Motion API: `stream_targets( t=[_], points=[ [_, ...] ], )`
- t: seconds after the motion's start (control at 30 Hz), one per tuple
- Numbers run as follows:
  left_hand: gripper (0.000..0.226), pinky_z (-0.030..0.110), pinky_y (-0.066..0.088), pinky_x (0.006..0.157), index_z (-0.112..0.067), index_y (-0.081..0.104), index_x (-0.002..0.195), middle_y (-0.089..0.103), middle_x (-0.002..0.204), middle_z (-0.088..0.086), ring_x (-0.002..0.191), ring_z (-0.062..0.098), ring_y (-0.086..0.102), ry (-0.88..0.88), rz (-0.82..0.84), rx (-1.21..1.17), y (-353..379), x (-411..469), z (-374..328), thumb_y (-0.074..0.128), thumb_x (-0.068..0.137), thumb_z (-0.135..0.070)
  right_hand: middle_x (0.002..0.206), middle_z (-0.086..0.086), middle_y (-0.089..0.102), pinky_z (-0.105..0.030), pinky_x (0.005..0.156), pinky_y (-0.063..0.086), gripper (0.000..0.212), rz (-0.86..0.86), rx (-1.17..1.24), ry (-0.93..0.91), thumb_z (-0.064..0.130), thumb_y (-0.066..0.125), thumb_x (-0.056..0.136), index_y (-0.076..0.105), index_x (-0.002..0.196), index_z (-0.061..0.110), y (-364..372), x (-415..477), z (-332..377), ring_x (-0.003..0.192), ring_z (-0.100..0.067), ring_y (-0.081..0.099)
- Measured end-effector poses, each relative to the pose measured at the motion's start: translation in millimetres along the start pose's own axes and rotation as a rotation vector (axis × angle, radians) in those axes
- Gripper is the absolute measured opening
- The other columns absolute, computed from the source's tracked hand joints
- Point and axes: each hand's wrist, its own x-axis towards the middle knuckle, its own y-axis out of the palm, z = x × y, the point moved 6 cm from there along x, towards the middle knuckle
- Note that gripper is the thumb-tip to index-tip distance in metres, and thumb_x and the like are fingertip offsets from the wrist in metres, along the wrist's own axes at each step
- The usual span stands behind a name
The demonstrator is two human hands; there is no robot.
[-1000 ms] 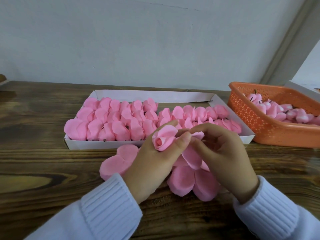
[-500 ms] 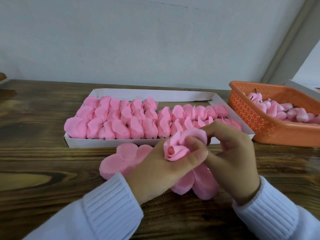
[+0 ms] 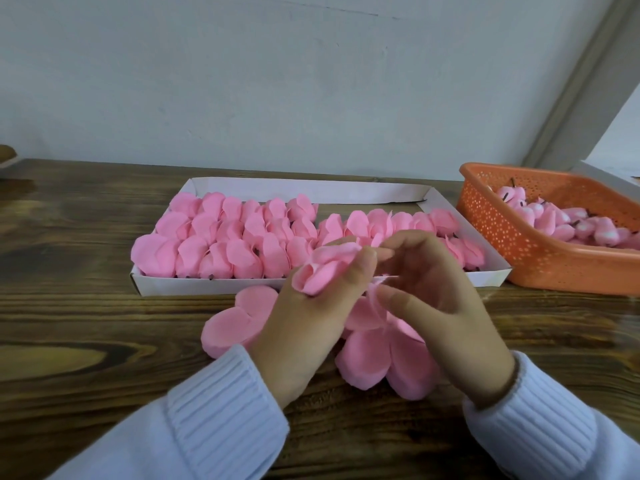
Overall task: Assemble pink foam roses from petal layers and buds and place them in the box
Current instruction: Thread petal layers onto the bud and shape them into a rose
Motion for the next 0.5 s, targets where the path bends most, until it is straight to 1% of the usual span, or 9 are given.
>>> stream_targets(
  t=[0.07, 0.1, 0.13, 0.2, 0.23, 0.33, 0.4, 0.43, 0.5],
  points=[
    [0.038, 0.010, 0.025, 0.033, -0.041, 0.074, 0.084, 0.070, 0.111, 0.003, 0.043, -0.008, 0.058, -0.022, -0.010, 0.056, -2, 1, 6, 0.058, 0.061, -0.066, 0.098, -0.006, 0.068, -0.034, 0.081, 0.051, 0.038, 0.062, 0.213, 0.141, 0.019, 0.070, 0.073, 0.055, 0.107, 0.011, 9, -2, -9, 0.093, -0.023, 0.062],
    [0.044, 0.007, 0.038, 0.043, -0.037, 0.073, 0.095, 0.068, 0.117, 0.001, 0.058, -0.007, 0.065, -0.019, 0.017, 0.065, -1, 2, 9, 0.061, 0.066, -0.068, 0.098, -0.014, 0.067, -0.041, 0.083, 0.050, 0.039, 0.083, 0.314, 0.198, 0.017, 0.075, 0.072, 0.058, 0.106, 0.011, 13, -3, -12, 0.094, -0.029, 0.061],
    [0.053, 0.010, 0.050, 0.062, -0.030, 0.069, 0.108, 0.067, 0.121, -0.003, 0.080, -0.003, 0.069, -0.009, 0.049, 0.078, 0, 3, 12, 0.063, 0.070, -0.067, 0.099, -0.020, 0.066, -0.044, 0.084, 0.049, 0.039, 0.090, 0.383, 0.232, 0.016, 0.078, 0.072, 0.061, 0.106, 0.011, 16, -4, -15, 0.094, -0.034, 0.060],
    [0.065, 0.030, 0.053, 0.093, -0.022, 0.064, 0.119, 0.064, 0.126, -0.008, 0.109, 0.005, 0.063, -0.018, 0.064, 0.109, -2, 4, 18, 0.063, 0.067, -0.061, 0.099, -0.024, 0.067, -0.042, 0.083, 0.051, 0.040, 0.071, 0.460, 0.270, 0.010, 0.076, 0.073, 0.059, 0.109, 0.002, 20, -5, -17, 0.092, -0.035, 0.062],
    [0.063, 0.035, 0.051, 0.097, -0.023, 0.063, 0.119, 0.064, 0.125, -0.006, 0.112, 0.008, 0.062, -0.021, 0.075, 0.107, -1, 4, 20, 0.064, 0.067, -0.058, 0.098, -0.025, 0.067, -0.040, 0.082, 0.053, 0.044, 0.060, 0.499, 0.294, 0.009, 0.073, 0.073, 0.055, 0.110, -0.003, 21, -5, -18, 0.091, -0.035, 0.063],
    [0.037, 0.027, 0.056, 0.084, -0.025, 0.064, 0.112, 0.072, 0.103, 0.007, 0.096, 0.011, 0.069, 0.005, 0.180, 0.087, 4, 4, 17, 0.073, 0.077, -0.033, 0.102, -0.028, 0.065, -0.037, 0.082, 0.056, 0.044, 0.061, 0.642, 0.384, 0.006, 0.070, 0.074, 0.054, 0.113, -0.008, 22, -5, -17, 0.092, -0.033, 0.066],
    [0.021, 0.022, 0.057, 0.074, -0.030, 0.069, 0.101, 0.074, 0.091, -0.001, 0.082, 0.012, 0.067, 0.039, 0.292, 0.085, 10, 3, 11, 0.071, 0.082, -0.023, 0.104, -0.027, 0.066, -0.035, 0.080, 0.058, 0.034, 0.105, 0.667, 0.453, 0.005, 0.062, 0.078, 0.062, 0.111, -0.001, 20, -5, -18, 0.095, -0.033, 0.066],
    [0.021, 0.021, 0.056, 0.069, -0.035, 0.070, 0.099, 0.073, 0.087, -0.008, 0.078, 0.011, 0.066, 0.045, 0.341, 0.083, 13, 1, 8, 0.067, 0.083, -0.022, 0.103, -0.025, 0.066, -0.035, 0.077, 0.058, 0.031, 0.138, 0.647, 0.481, 0.006, 0.063, 0.078, 0.067, 0.108, 0.003, 20, -6, -18, 0.095, -0.034, 0.065],
    [0.021, 0.017, 0.052, 0.065, -0.033, 0.070, 0.102, 0.070, 0.085, -0.014, 0.072, 0.003, 0.064, 0.019, 0.386, 0.070, 15, 0, 6, 0.063, 0.084, -0.023, 0.101, -0.027, 0.063, -0.038, 0.078, 0.053, 0.035, 0.215, 0.575, 0.511, 0.017, 0.080, 0.071, 0.071, 0.104, 0.007, 21, -7, -19, 0.099, -0.042, 0.052]
  ],
)
